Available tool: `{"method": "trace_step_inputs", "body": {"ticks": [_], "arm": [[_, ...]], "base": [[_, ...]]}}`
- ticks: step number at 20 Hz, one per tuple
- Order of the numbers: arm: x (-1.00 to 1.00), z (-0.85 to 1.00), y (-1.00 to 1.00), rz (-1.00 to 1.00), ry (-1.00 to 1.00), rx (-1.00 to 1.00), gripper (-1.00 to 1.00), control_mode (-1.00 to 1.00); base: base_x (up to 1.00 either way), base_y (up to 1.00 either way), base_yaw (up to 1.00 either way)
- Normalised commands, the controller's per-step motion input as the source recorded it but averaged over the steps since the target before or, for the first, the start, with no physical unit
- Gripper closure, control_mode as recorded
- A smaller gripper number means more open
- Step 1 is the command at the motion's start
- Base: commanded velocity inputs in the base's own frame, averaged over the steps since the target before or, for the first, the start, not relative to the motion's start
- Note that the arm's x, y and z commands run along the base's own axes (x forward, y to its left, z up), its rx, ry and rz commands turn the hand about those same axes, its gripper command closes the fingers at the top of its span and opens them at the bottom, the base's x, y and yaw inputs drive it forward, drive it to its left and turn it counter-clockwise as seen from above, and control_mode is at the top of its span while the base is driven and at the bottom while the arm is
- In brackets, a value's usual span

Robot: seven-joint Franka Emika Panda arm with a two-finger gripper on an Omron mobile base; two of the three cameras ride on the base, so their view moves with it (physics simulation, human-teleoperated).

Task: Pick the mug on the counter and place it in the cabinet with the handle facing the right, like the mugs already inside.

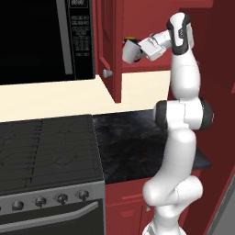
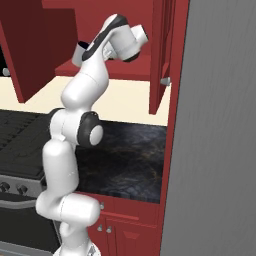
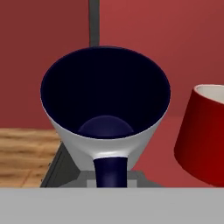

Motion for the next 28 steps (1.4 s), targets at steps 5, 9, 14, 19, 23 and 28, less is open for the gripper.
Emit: {"method": "trace_step_inputs", "body": {"ticks": [5, 9, 14, 19, 23, 28], "arm": [[0.11, -0.06, 0.00, 0.00, -0.01, -0.08, 1.00, -1.00], [0.07, 0.00, 0.00, 0.00, 0.00, -0.04, 1.00, -1.00], [0.00, -0.12, 0.00, 0.00, 0.00, 0.02, 1.00, -1.00], [0.01, -0.18, 0.00, 0.00, -0.01, 0.04, -1.00, -1.00], [0.04, -0.05, 0.00, 0.00, 0.00, 0.00, -1.00, -1.00], [0.03, -0.02, -0.01, -0.01, 0.00, 0.00, -1.00, -1.00]], "base": [[0.00, 0.00, 0.00], [0.00, 0.00, 0.00], [0.00, 0.00, 0.00], [0.00, 0.00, 0.00], [0.00, 0.00, 0.00], [0.00, 0.00, 0.00]]}}
